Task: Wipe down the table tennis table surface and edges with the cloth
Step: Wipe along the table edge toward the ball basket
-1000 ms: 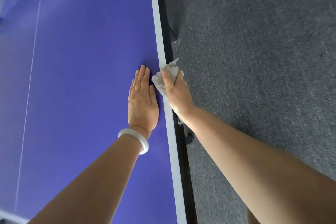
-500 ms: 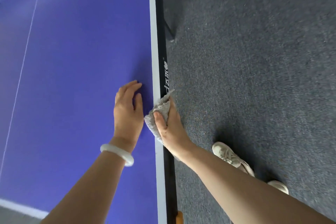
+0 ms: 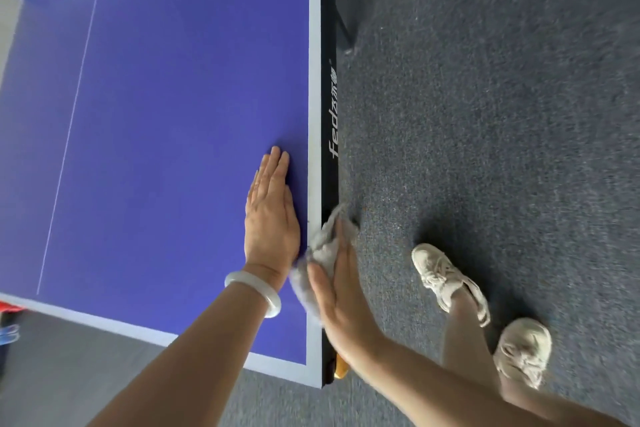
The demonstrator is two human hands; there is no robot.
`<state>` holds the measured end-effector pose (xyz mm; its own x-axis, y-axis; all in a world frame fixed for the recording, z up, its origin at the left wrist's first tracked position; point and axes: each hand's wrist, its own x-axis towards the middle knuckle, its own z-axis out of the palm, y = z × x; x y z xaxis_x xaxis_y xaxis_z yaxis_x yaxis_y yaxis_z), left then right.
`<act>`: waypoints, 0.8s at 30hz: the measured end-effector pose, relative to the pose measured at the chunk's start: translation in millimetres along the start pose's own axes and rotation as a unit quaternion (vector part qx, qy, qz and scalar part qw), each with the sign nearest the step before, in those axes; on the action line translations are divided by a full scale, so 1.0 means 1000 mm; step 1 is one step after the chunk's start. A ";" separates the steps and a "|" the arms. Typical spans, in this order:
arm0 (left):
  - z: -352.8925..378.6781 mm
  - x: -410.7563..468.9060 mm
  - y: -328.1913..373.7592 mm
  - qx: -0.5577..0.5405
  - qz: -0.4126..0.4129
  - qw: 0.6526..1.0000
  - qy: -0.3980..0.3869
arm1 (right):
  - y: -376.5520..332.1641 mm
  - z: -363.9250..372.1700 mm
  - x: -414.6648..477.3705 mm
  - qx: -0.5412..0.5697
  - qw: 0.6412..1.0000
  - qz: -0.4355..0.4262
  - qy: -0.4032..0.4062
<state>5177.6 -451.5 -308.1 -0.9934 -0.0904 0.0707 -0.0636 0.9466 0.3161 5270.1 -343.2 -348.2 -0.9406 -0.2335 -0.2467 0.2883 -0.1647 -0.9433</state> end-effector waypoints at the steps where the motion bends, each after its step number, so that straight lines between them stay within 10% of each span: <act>1: 0.001 0.000 0.000 0.000 0.002 1.000 0.003 | 0.009 0.001 -0.023 -0.010 1.000 0.002 -0.015; 7: 0.003 -0.001 -0.002 -0.011 0.000 1.000 0.005 | 0.026 0.002 -0.054 -0.089 0.995 -0.038 -0.027; 17: 0.003 -0.002 0.000 -0.034 -0.011 0.999 0.007 | -0.017 -0.013 0.118 0.101 0.991 -0.003 0.089; 24: 0.000 -0.003 0.002 -0.029 -0.002 1.000 0.004 | 0.031 0.013 -0.025 0.090 0.994 -0.040 0.040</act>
<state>5180.6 -448.9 -307.7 -0.9923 -0.0970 0.0776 -0.0616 0.9265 0.3712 5304.7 -355.2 -368.7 -0.9709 -0.1362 -0.1968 0.2330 -0.3502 -0.9072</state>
